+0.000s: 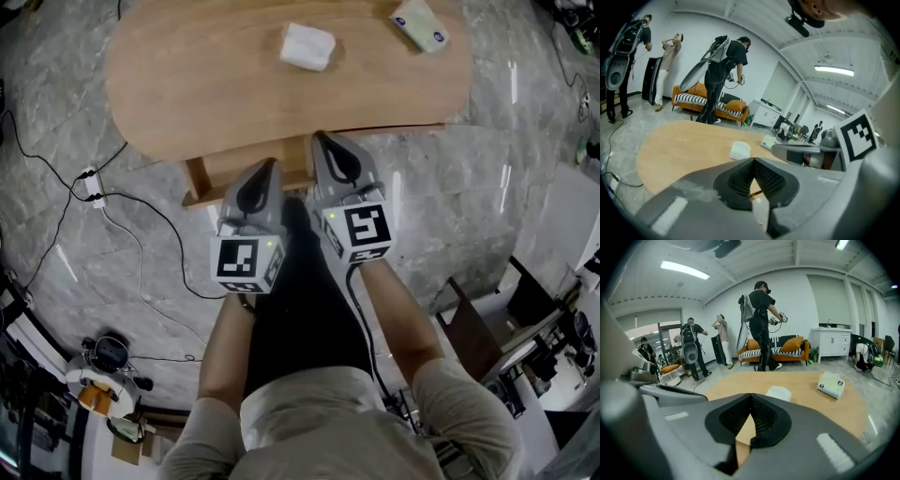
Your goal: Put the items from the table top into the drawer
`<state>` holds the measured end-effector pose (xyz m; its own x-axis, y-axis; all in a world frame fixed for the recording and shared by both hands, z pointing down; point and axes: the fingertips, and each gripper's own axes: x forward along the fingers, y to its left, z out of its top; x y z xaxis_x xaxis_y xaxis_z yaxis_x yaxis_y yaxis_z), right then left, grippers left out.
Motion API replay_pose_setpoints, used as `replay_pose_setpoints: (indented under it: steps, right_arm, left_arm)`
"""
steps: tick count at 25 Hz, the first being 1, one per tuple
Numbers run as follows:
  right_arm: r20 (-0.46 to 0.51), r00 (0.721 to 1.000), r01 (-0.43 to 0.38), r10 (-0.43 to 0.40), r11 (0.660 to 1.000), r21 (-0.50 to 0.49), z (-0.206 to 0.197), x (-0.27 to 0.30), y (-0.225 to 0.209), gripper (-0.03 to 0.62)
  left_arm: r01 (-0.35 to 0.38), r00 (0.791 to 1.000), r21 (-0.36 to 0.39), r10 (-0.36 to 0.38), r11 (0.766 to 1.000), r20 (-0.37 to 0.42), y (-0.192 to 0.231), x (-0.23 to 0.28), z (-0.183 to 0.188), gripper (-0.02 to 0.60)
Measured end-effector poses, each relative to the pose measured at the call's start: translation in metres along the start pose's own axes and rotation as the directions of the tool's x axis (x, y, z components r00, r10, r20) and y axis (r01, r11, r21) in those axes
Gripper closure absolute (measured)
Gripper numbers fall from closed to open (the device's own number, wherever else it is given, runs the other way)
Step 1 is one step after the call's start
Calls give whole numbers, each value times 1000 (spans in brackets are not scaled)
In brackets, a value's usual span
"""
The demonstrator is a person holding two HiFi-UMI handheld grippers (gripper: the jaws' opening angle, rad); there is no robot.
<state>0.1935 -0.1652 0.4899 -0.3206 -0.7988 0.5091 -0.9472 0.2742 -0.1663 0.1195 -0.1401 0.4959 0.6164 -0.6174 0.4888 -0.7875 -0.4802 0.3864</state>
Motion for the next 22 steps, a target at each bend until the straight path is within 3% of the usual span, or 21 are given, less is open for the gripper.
replay_pose_setpoints:
  steps: [17,20,22]
  right_arm:
    - [-92,995,51,-48,998,36,-29,87,-80,583]
    - [-105,994,41,-34,997,62,-34,100,-88,488]
    - [-125,992,45,-35,996,79,-40,109,-95,488]
  left_arm:
    - [-61,996,-59,58,996,-62,29,72,-16,561]
    - [-60,996,-63,56,996,-64,29,78,-16,561]
    - [-57,996,-62,52,996,-72,28,82,-17,561]
